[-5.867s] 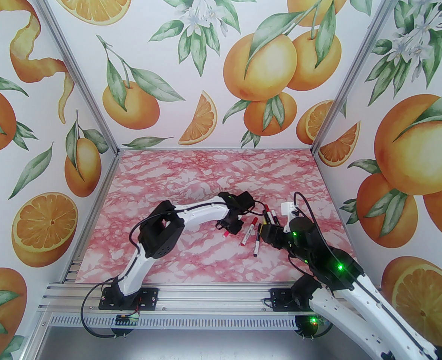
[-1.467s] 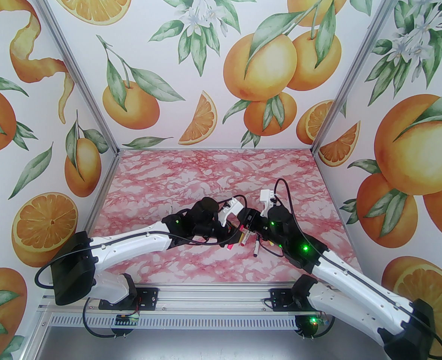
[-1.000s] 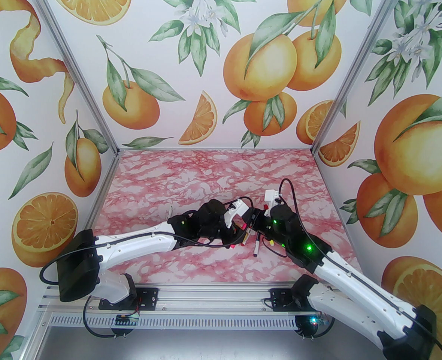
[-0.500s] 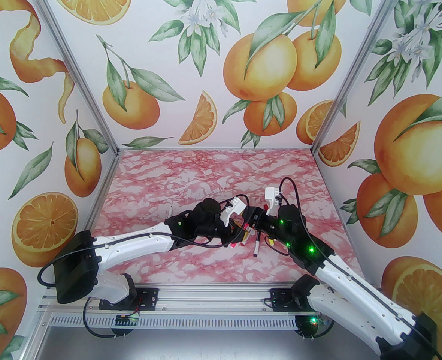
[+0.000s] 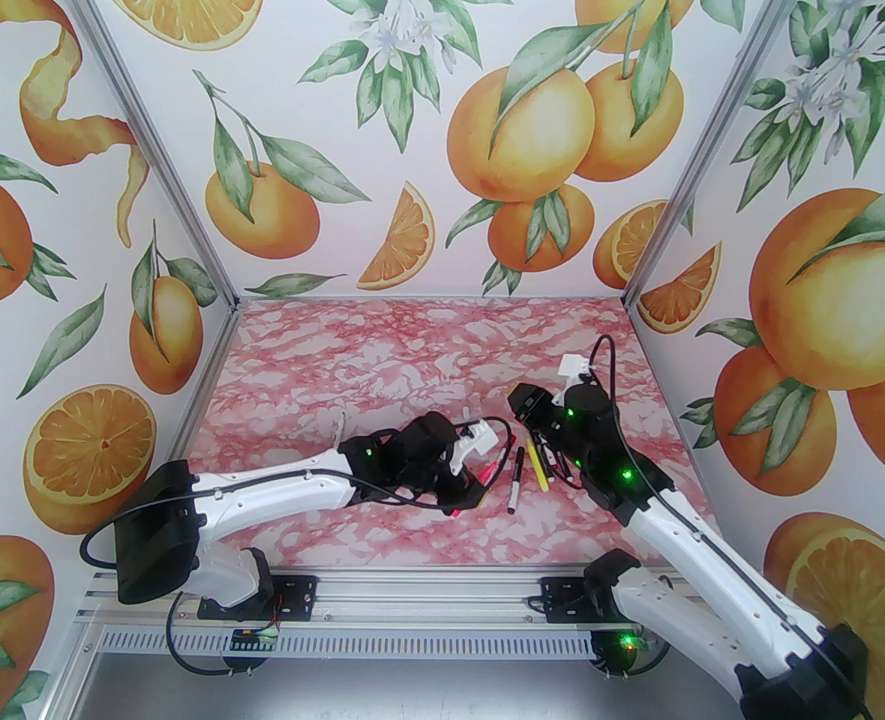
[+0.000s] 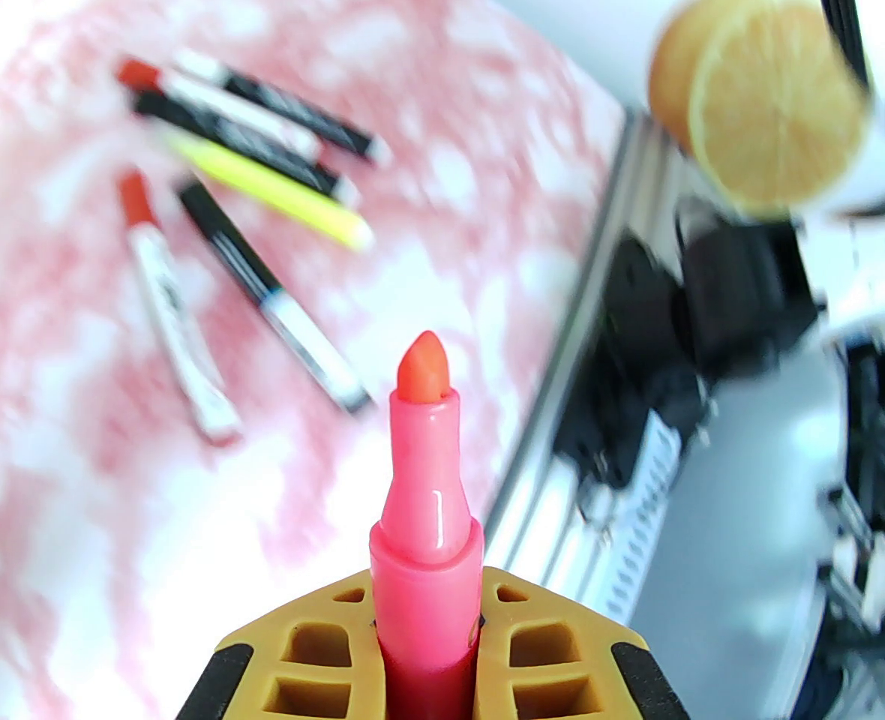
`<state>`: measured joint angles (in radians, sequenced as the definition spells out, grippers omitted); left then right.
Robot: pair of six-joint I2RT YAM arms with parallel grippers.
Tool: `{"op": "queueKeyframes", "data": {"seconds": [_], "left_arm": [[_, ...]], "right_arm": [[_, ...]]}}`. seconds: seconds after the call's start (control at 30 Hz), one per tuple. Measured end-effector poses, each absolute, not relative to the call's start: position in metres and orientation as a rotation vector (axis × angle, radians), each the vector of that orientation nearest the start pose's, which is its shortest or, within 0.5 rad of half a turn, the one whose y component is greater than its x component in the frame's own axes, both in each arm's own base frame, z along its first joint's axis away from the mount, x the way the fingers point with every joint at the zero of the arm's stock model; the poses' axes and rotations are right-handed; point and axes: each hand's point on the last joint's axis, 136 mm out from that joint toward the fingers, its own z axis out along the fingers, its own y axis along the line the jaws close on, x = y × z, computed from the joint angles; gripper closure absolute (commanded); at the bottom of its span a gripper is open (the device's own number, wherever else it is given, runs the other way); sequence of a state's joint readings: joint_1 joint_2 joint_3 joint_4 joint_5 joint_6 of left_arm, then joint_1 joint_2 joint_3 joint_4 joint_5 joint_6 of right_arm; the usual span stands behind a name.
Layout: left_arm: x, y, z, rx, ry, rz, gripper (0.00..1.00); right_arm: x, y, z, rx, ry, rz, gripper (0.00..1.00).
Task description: Open the pen caps
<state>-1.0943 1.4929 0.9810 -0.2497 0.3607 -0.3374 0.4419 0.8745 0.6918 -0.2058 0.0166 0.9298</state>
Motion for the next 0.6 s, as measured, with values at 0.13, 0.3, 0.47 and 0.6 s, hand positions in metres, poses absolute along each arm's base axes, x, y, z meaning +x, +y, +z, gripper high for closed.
{"op": "queueKeyframes", "data": {"seconds": [0.13, 0.3, 0.47, 0.6], "left_arm": [[0.133, -0.388, 0.145, 1.121, 2.306, -1.074, 1.00], [0.141, -0.374, 0.158, 1.039, 2.278, -1.087, 1.00], [0.161, -0.357, 0.182, 0.913, 2.217, -1.034, 1.00], [0.177, -0.341, 0.196, 0.820, 2.180, -0.954, 1.00]], "right_arm": [[0.308, 0.135, 0.240, 0.498, 1.984, 0.858, 0.86], [0.310, 0.148, 0.226, 0.382, 2.052, 0.847, 0.84], [0.314, 0.153, 0.197, 0.268, 2.189, 0.739, 0.83], [0.320, 0.154, 0.173, 0.205, 2.291, 0.646, 0.82]]}}
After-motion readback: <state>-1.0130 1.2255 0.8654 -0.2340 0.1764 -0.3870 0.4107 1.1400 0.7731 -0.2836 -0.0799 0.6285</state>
